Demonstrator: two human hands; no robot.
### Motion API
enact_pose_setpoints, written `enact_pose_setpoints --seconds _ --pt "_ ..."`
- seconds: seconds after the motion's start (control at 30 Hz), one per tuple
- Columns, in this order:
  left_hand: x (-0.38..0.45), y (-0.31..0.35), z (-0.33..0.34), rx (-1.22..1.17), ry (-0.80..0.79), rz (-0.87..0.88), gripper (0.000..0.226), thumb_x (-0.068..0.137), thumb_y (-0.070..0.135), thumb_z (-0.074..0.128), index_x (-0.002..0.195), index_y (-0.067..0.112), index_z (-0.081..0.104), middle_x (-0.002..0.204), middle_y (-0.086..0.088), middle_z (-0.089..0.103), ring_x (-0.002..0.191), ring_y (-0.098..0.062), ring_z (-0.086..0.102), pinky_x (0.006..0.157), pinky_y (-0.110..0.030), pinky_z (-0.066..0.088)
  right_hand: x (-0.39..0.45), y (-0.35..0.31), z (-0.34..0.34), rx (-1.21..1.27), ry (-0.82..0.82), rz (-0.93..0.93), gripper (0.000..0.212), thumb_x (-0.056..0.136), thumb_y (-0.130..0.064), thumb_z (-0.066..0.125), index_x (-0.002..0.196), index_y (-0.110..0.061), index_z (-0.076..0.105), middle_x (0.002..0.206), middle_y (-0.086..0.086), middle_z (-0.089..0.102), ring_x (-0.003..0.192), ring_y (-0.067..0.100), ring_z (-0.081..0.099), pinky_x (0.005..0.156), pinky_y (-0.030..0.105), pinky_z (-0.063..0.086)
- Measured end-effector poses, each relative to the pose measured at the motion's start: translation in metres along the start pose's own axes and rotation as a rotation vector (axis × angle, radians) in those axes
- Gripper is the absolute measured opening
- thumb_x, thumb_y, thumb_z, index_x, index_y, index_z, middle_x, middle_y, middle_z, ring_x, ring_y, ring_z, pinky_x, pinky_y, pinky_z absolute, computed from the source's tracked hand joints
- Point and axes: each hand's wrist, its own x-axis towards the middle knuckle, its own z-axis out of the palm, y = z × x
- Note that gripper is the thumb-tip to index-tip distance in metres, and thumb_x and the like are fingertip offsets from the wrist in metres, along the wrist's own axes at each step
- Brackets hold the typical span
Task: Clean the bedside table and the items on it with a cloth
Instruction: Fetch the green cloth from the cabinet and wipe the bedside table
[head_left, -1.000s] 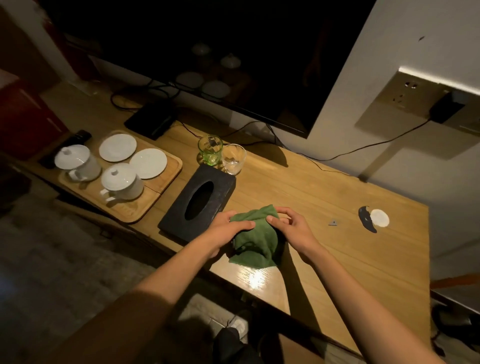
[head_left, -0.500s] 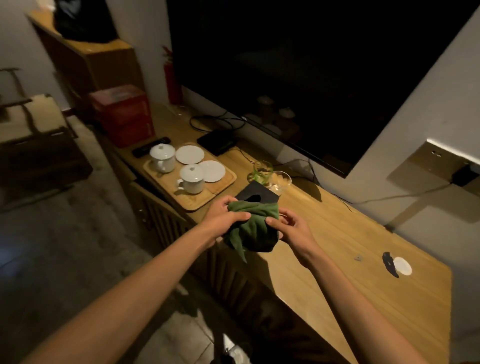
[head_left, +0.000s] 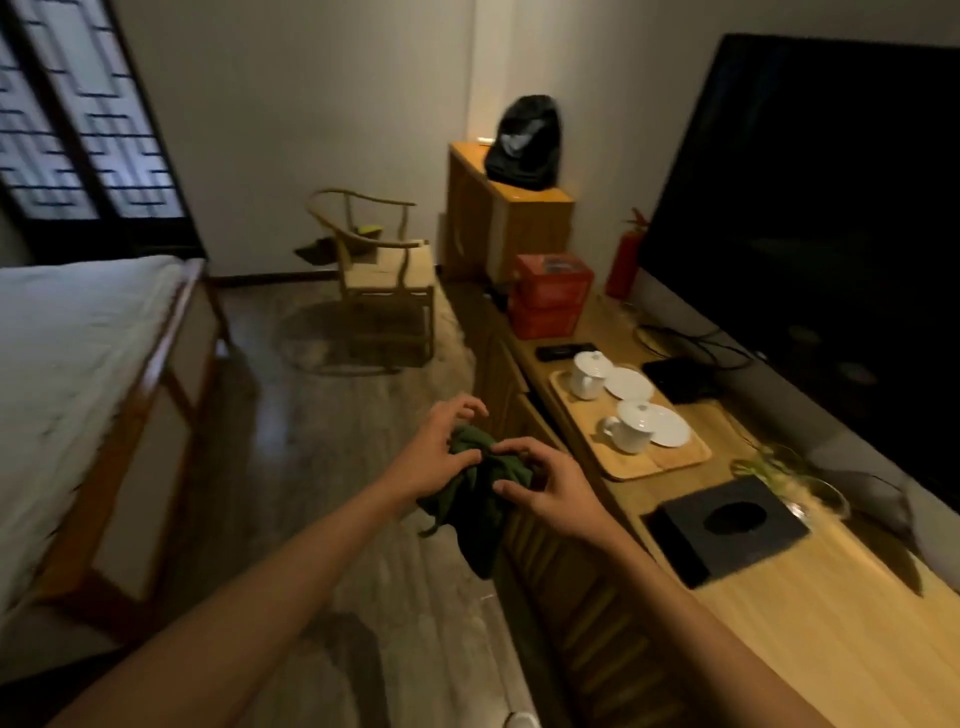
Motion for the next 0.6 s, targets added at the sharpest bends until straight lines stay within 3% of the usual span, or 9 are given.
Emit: enact_pose_setpoints --seconds 0.1,0.17,0.23,0.37,0.47,0.6 --pt "-0.032 -0.036 -0.054 0.216 0.046 0.006 0.027 0.081 0.019 0.078 0.101 0.029 0.063 0.118 0.001 0.052 0.117 -0.010 0.049 0.104 -0.034 0.044 0.028 -0.022 0.044 0.038 -0.090 -0.032 0.031 0.088 -0.024 0.074 0.118 -0.027 0.065 0.110 -0.008 0.067 0.098 0.001 0.066 0.075 0.017 0.055" --pt "-0.058 -0.059 -0.090 0.300 0.095 -0.065 0.023 0.080 0.023 0.080 0.098 0.030 0.068 0.122 0.004 0.050 0.120 -0.008 0.046 0.107 -0.034 0.041 0.052 -0.036 0.077 -0.017 -0.181 -0.066 0.031 0.090 -0.024 0.073 0.121 -0.025 0.067 0.111 -0.007 0.068 0.099 0.004 0.066 0.079 0.024 0.057" --pt "-0.074 -0.072 -0.112 0.377 0.108 -0.092 0.024 0.080 0.023 0.081 0.102 0.028 0.073 0.127 0.002 0.050 0.126 -0.010 0.045 0.107 -0.032 0.040 0.069 -0.043 0.097 -0.059 -0.236 -0.063 0.032 0.091 -0.025 0.073 0.122 -0.023 0.068 0.111 -0.008 0.069 0.100 0.005 0.066 0.084 0.028 0.058" --pt "-0.108 -0.104 -0.157 0.449 0.217 -0.166 0.032 0.083 0.022 0.078 0.115 0.029 0.075 0.142 0.000 0.046 0.128 -0.012 0.048 0.107 -0.032 0.042 0.118 -0.064 0.155 -0.053 -0.372 -0.066 0.025 0.091 -0.025 0.072 0.116 -0.024 0.070 0.100 -0.013 0.069 0.090 -0.002 0.066 0.077 0.021 0.057" --pt "-0.129 -0.133 -0.191 0.470 0.276 -0.228 0.031 0.085 0.021 0.076 0.113 0.034 0.075 0.145 0.004 0.041 0.121 -0.005 0.048 0.106 -0.029 0.042 0.158 -0.082 0.203 -0.049 -0.429 -0.079 0.019 0.091 -0.028 0.072 0.108 -0.023 0.073 0.096 -0.009 0.071 0.089 0.005 0.069 0.082 0.033 0.060" --pt "-0.149 -0.174 -0.251 0.560 0.453 -0.271 0.019 0.085 0.025 0.075 0.103 0.032 0.078 0.136 0.005 0.050 0.117 -0.002 0.048 0.101 -0.027 0.045 0.222 -0.102 0.269 -0.014 -0.501 -0.074 0.004 0.088 -0.030 0.076 0.090 -0.027 0.073 0.083 -0.005 0.072 0.078 0.010 0.072 0.076 0.041 0.062"
